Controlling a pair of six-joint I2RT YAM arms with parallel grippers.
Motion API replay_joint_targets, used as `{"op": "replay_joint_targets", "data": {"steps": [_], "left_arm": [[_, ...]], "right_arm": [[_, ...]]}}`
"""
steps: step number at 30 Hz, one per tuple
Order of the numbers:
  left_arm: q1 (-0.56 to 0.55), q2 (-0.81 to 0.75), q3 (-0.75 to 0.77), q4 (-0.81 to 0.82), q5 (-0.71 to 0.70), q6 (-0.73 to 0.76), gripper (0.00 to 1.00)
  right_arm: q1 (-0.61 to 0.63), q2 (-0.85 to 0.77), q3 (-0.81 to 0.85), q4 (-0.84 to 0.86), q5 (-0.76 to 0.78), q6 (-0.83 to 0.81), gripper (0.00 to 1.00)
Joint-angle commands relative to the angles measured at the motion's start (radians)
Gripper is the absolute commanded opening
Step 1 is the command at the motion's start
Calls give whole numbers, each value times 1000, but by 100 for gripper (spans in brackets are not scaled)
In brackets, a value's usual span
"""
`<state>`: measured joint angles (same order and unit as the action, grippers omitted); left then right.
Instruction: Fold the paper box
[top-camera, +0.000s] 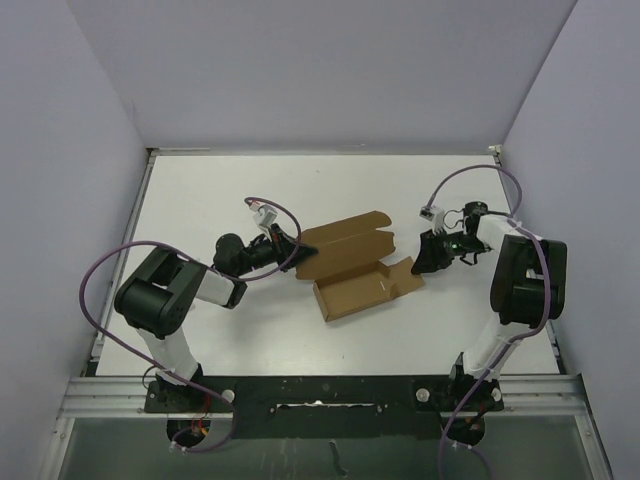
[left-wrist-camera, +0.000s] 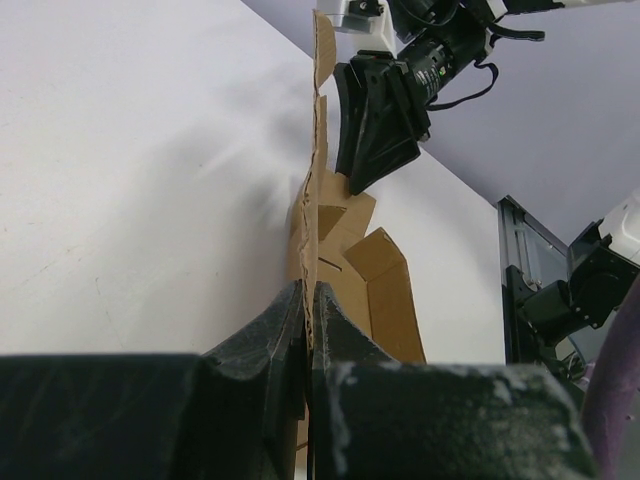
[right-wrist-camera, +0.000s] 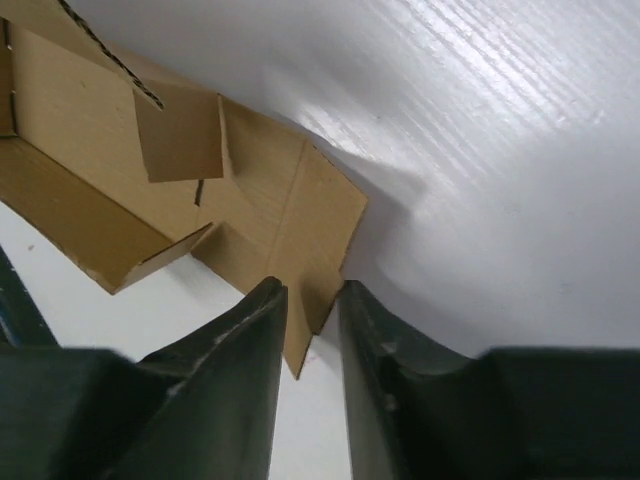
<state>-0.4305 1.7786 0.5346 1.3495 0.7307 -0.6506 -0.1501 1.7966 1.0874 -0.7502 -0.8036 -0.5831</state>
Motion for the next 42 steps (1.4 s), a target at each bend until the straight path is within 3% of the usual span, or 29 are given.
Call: {"op": "replay_joint_targets", "data": {"steps": [1, 3, 6, 17, 25, 36, 42], "left_arm": [[-2, -69, 38, 47, 0, 8, 0], [-3, -69, 40, 45, -1, 7, 0], [-8, -74, 38, 45, -17, 3, 0], [-17, -125, 90, -116, -56, 69, 0], [-19, -164, 137, -235, -62, 158, 0], [-53, -192, 122, -338, -83, 319, 0], [-53, -213, 104, -335, -83, 329, 0]], "right_arm": [[19, -7, 56, -53, -78, 14, 19], [16, -5, 64, -65, -105, 13, 7], [15, -22, 69, -67, -147, 17, 0], [41, -239, -21, 118, -154, 125, 0], [133, -335, -83, 227, -113, 149, 0], [182, -213, -61, 199, -81, 138, 1], [173, -163, -42, 172, -152, 149, 10]]}}
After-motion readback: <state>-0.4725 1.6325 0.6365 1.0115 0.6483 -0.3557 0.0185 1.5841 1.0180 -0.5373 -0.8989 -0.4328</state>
